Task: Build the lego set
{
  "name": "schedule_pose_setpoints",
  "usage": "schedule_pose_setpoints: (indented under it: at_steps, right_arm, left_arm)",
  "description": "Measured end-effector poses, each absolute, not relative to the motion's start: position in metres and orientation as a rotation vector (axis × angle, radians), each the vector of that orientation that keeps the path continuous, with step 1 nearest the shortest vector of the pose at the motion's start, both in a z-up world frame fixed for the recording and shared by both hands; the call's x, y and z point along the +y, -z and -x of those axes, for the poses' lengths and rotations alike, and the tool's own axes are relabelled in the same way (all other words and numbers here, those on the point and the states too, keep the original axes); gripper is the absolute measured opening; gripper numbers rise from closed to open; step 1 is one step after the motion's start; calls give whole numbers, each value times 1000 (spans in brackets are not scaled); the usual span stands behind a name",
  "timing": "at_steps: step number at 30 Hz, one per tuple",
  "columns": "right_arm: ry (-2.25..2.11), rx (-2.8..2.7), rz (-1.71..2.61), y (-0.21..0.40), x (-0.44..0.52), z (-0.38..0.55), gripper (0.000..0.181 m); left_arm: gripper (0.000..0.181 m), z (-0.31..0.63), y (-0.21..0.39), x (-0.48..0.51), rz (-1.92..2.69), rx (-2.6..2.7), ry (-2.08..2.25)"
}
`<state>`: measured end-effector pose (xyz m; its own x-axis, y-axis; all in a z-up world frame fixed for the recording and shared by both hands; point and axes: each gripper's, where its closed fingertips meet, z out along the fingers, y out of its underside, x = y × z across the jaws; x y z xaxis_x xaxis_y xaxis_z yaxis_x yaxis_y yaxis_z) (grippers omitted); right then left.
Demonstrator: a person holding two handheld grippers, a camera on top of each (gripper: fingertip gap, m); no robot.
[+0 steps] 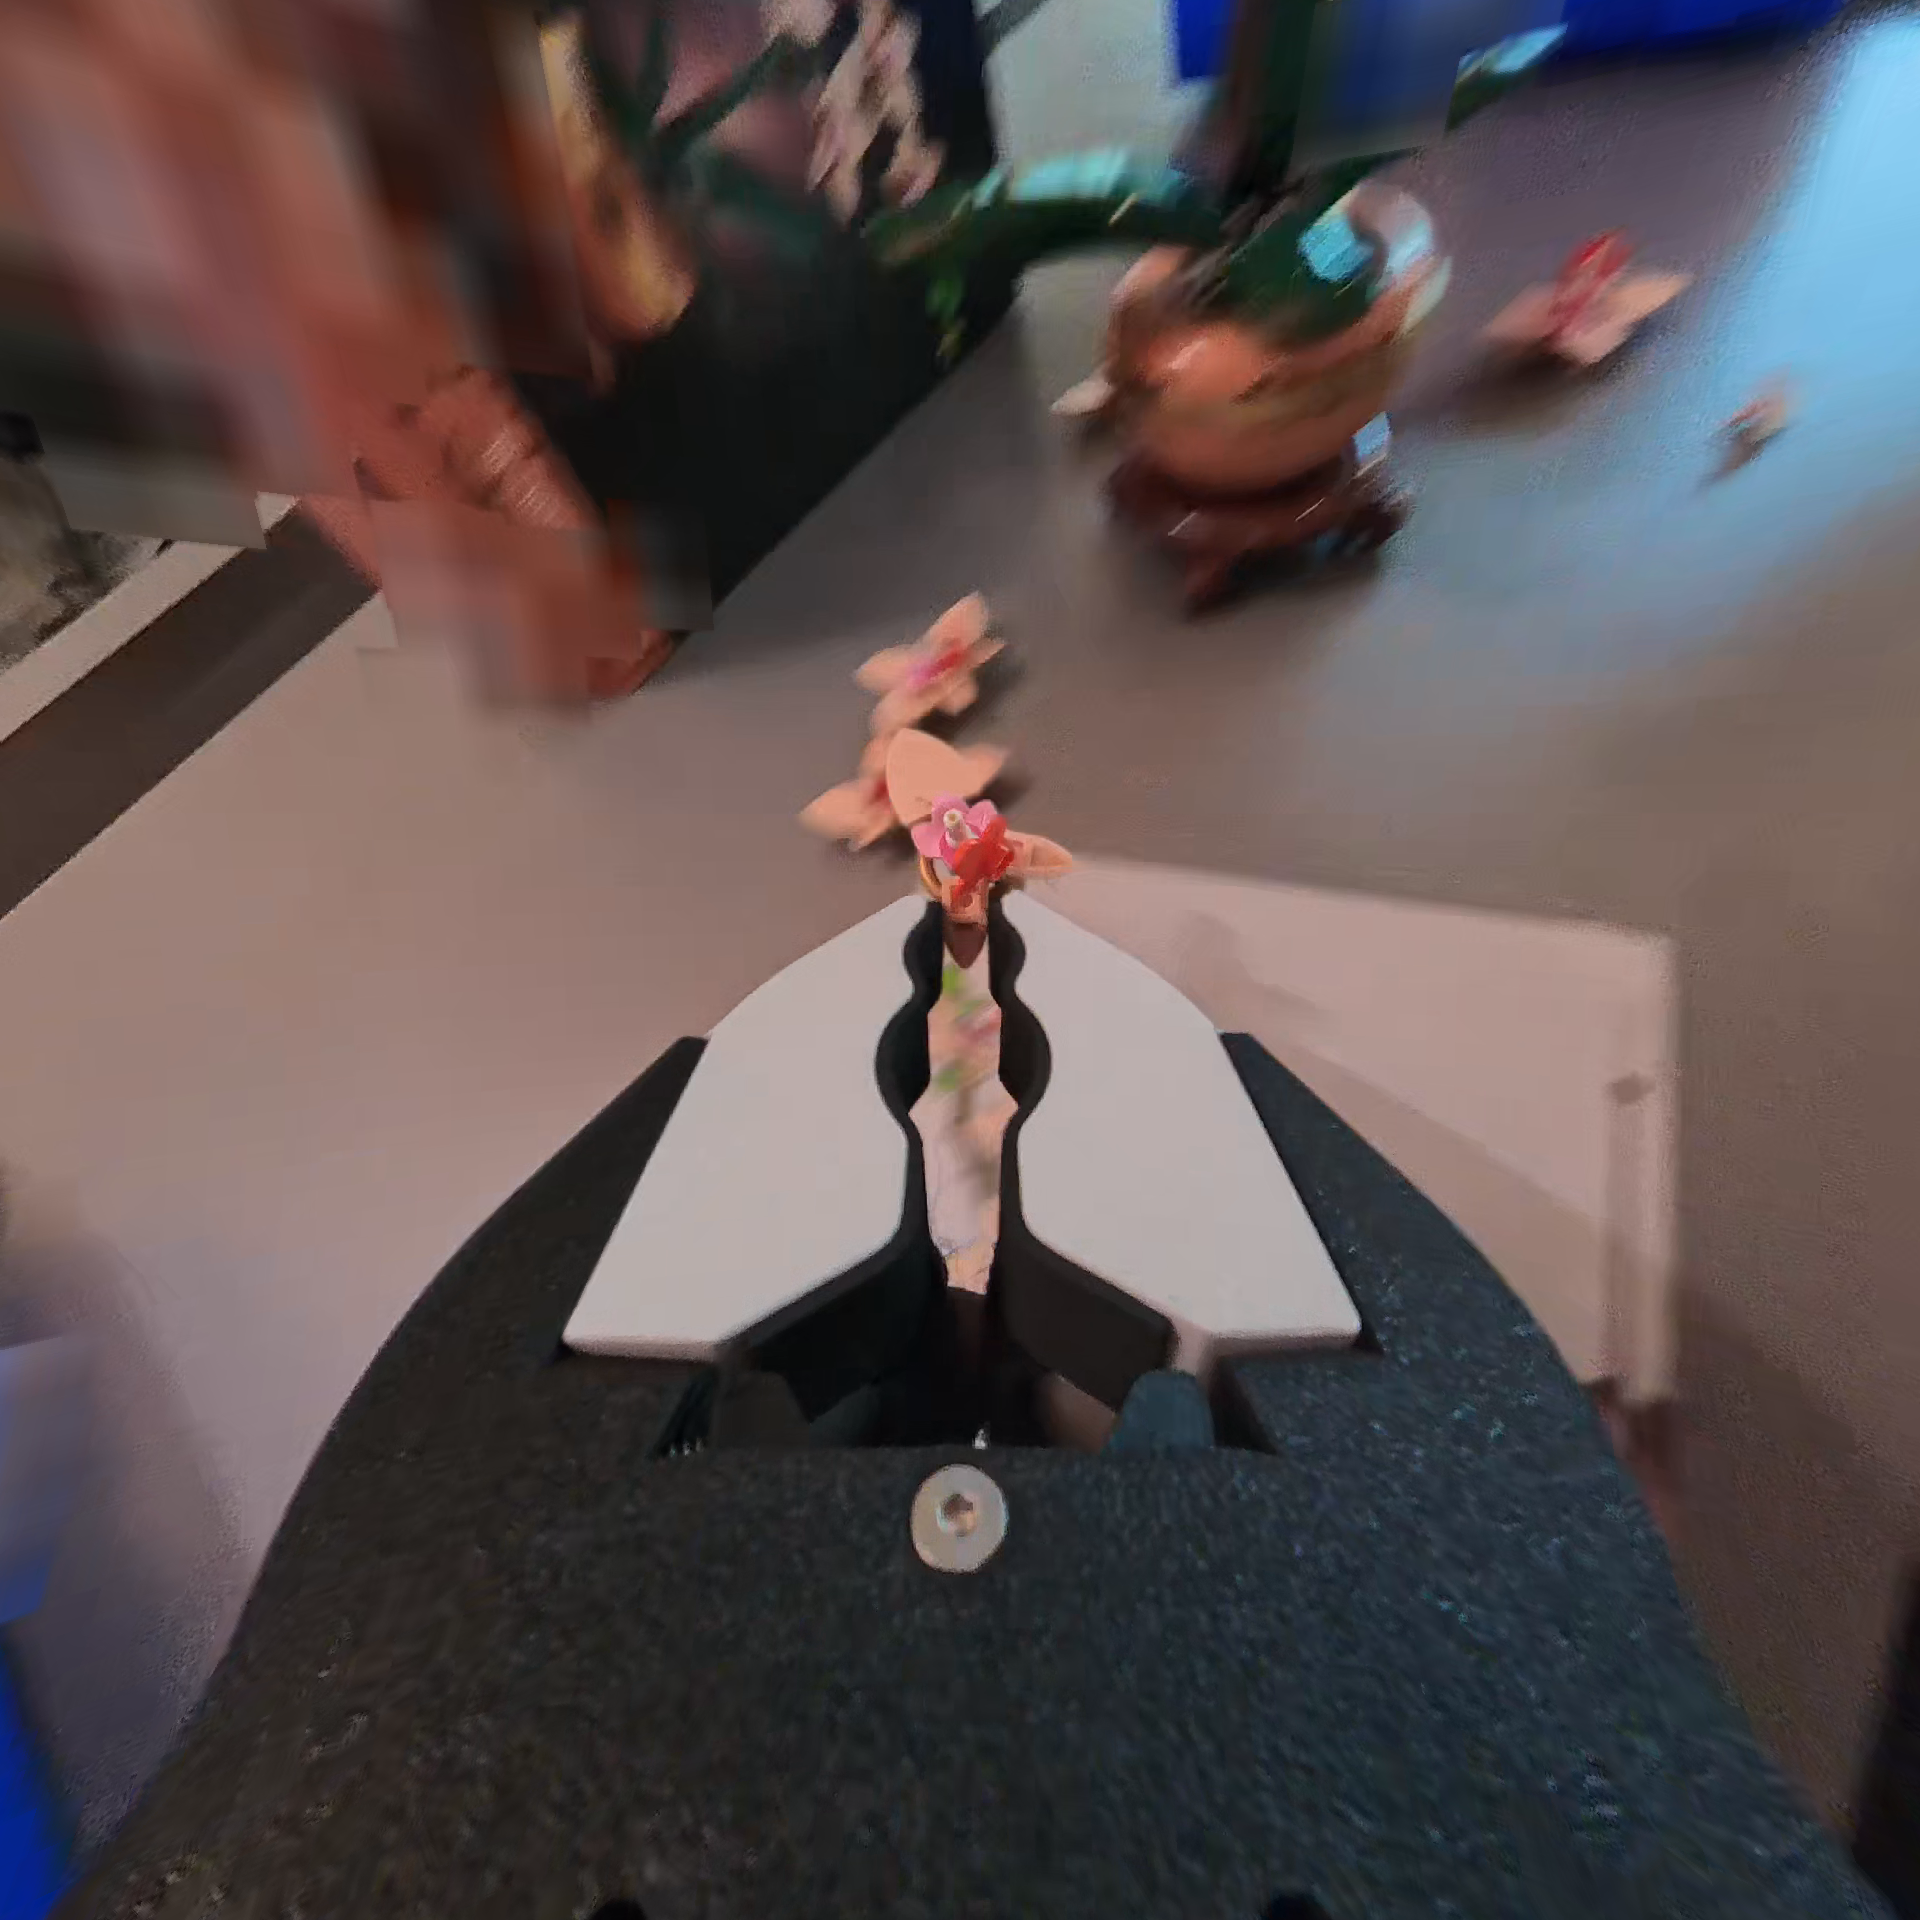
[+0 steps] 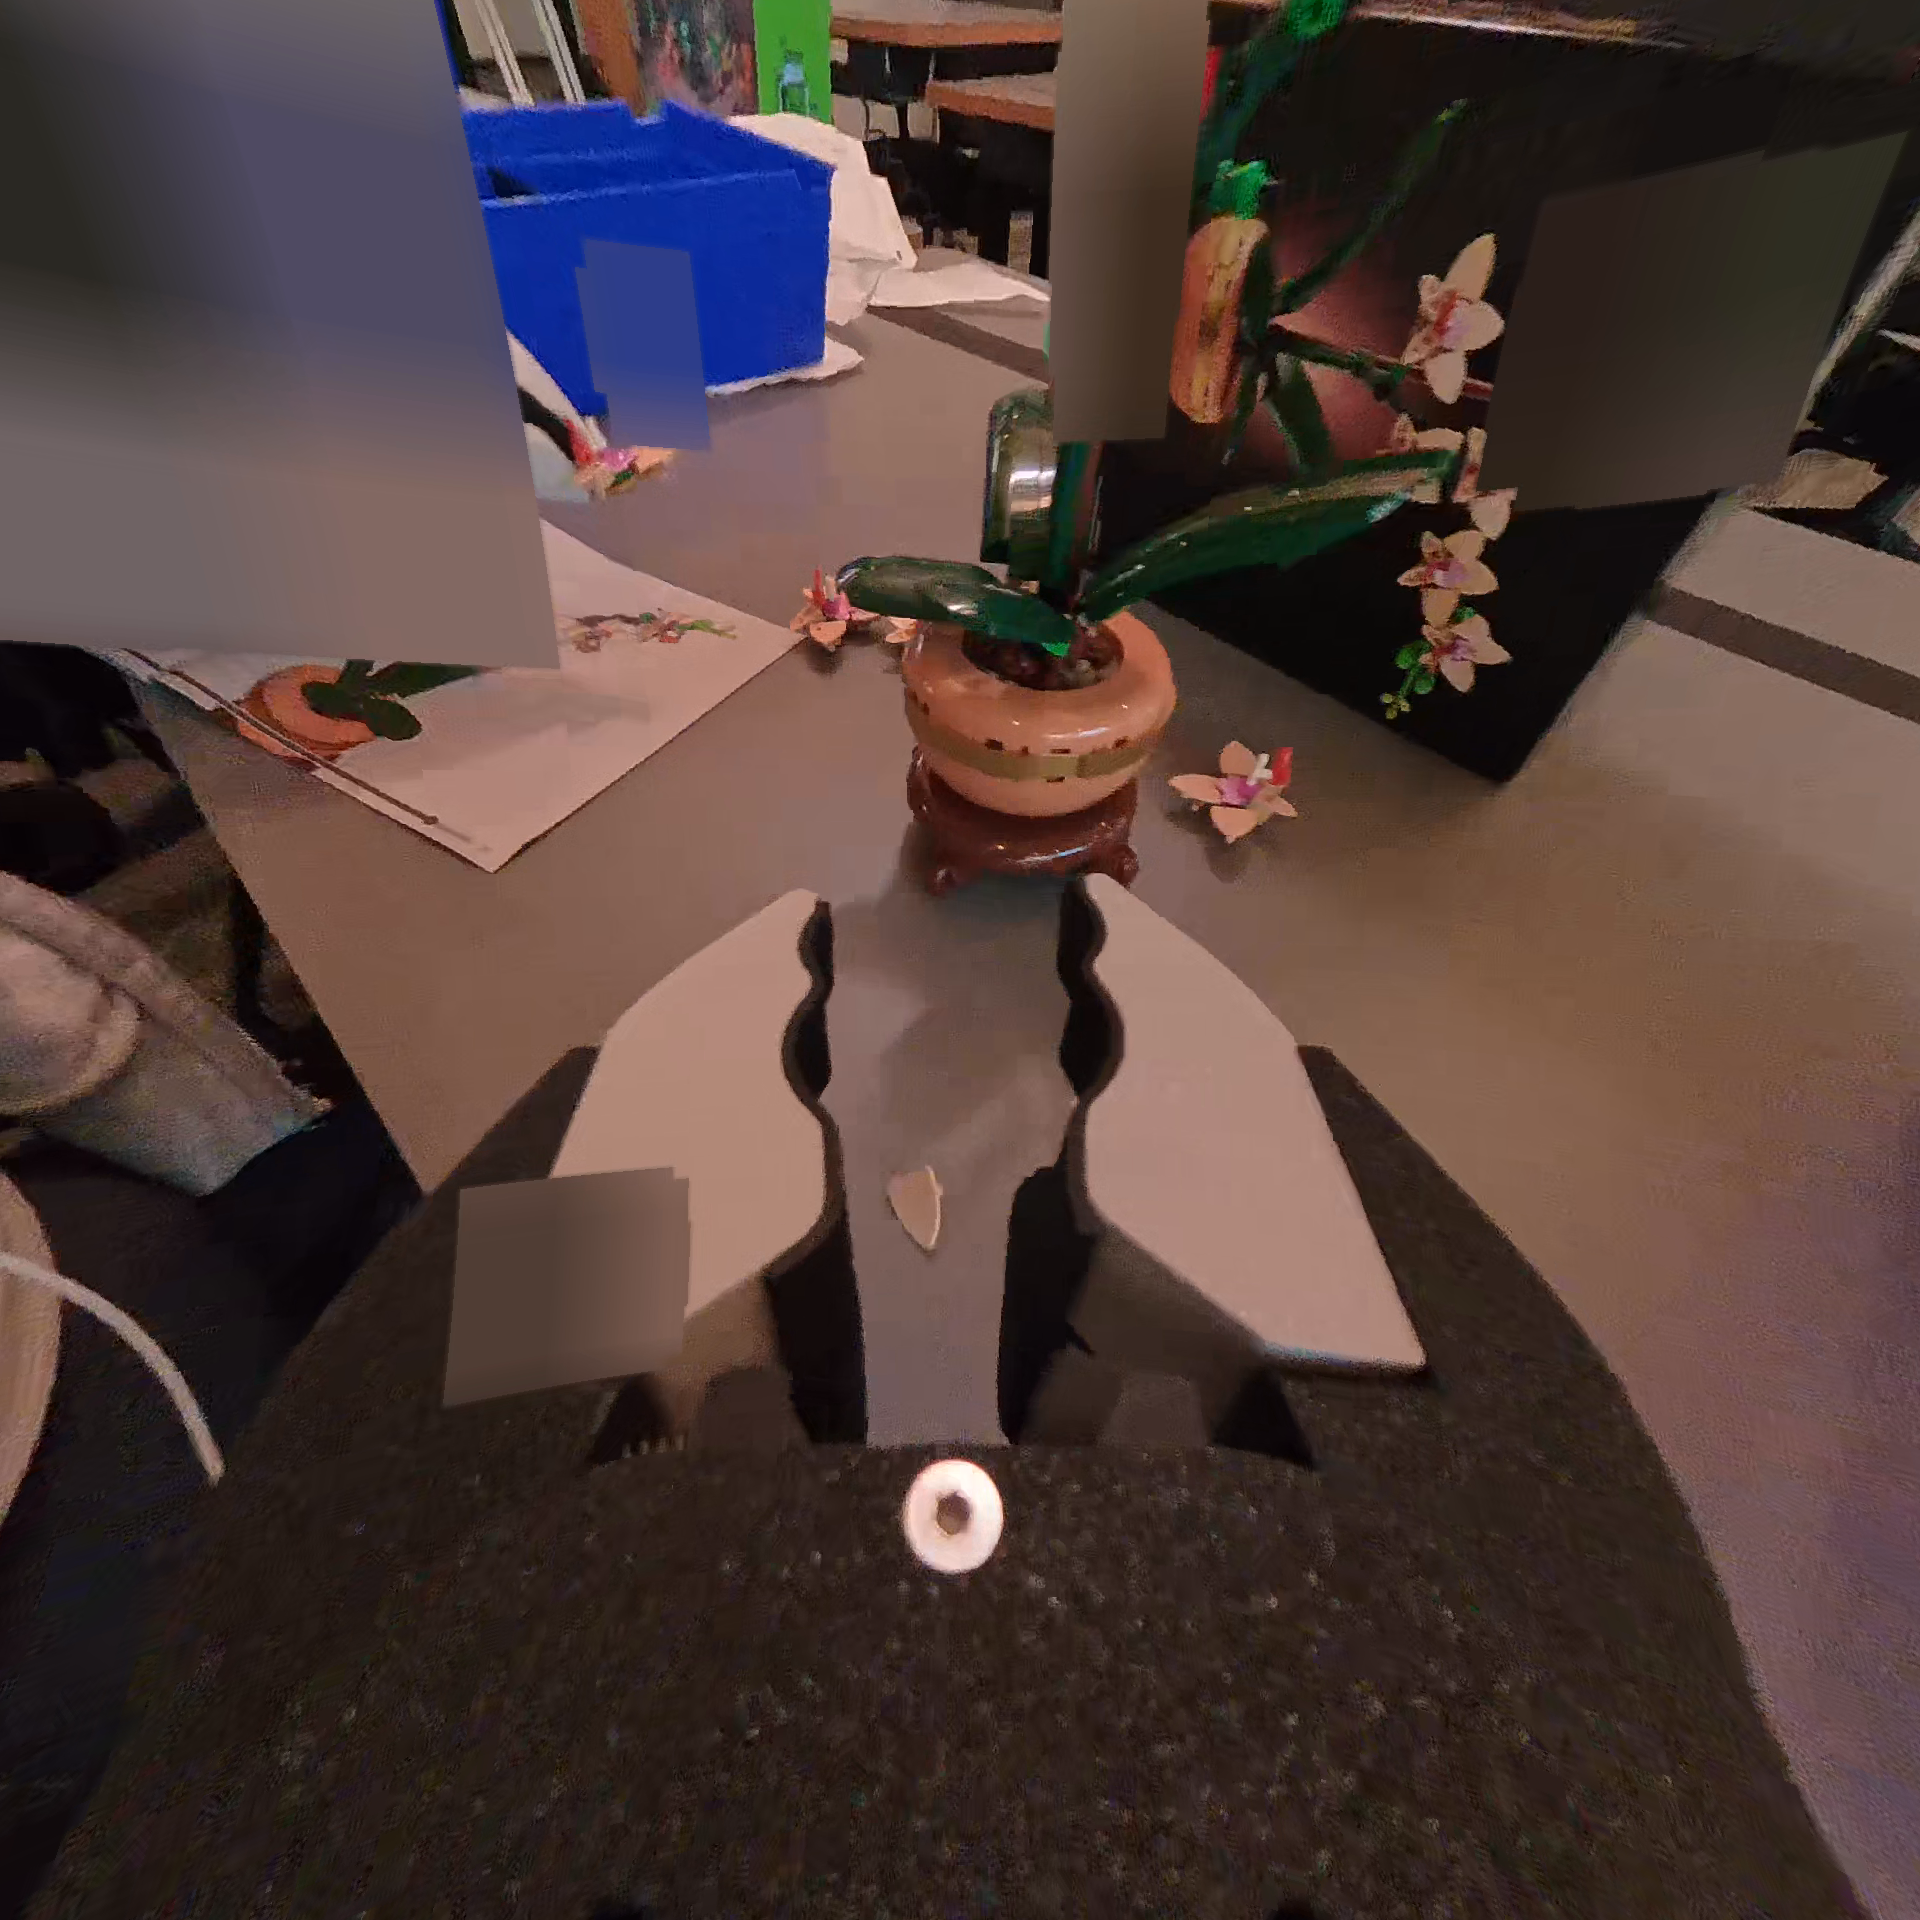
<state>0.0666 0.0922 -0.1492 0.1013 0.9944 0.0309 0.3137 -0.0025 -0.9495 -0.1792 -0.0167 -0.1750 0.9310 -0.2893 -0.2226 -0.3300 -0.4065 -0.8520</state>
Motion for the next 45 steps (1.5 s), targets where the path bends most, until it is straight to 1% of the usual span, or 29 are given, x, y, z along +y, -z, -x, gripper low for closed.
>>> schedule_pose_setpoints:
  at_steps: [3,4,5,7,8,10,12,13,14,15,16,21,25,27,28,29,31,33,36,37,40,45]
  right_arm:
    - [-1061,-1266,1444,134,103,-108,8]
    - [-1081,-1233,1381,127,104,-118,10]
    - [-1118,-1194,1264,115,101,-127,24]
    - [-1219,-1001,971,76,92,-141,67]
    - [-1261,-877,873,59,91,-151,77]
    - [-1339,-767,798,43,88,-157,73]
    - [-1295,-969,932,68,84,-136,69]
    - [-1197,-1129,1038,91,84,-126,47]
    - [-1077,-1289,1170,120,88,-120,20]
    - [-984,-1424,1305,146,91,-118,14]
    - [-962,-1519,1410,164,88,-115,20]
    - [-971,-1697,1740,218,91,-102,18]
    - [-1022,-1758,1881,240,90,-98,20]
    - [-1047,-1765,1889,241,89,-95,16]
    - [-1037,-1778,1887,242,90,-93,11]
    - [-1031,-1818,1855,243,87,-92,7]
    - [-1033,-1873,1764,242,81,-88,5]
    - [-974,-1921,1572,234,79,-84,5]
    - [-949,-1811,1068,184,68,-72,4]
    - [-941,-1764,987,171,65,-71,4]
    - [-930,-1735,1004,162,67,-70,4]
    - [-879,-1649,882,146,60,-69,4]
  left_arm:
    - [8,102,169,-9,1932,469,37]
    - [8,78,171,-6,1913,478,65]
    - [7,58,174,-2,1897,487,80]
    - [7,27,179,6,1871,500,102]
    - [7,15,182,10,1869,501,116]
    - [7,0,188,17,1883,490,143]
    - [8,-5,193,23,1906,483,114]
    - [7,-6,194,25,1915,486,86]
    - [8,-7,194,27,1915,488,67]
    - [8,-9,194,28,1917,495,58]
    - [8,-10,195,29,1922,505,50]
    - [8,-10,188,37,1862,530,-7]
    - [8,-9,181,39,1804,549,-46]
    - [8,-7,177,40,1768,560,-80]
    - [7,-7,176,40,1756,562,-87]
    - [8,-7,175,41,1741,558,-92]
    - [7,-6,172,42,1715,541,-98]
    - [7,-5,168,43,1672,518,-110]
    - [7,-2,158,42,1588,482,-119]
    - [7,-2,160,42,1594,484,-113]
    - [7,-1,163,40,1623,495,-128]
    - [7,5,170,31,1693,513,-177]
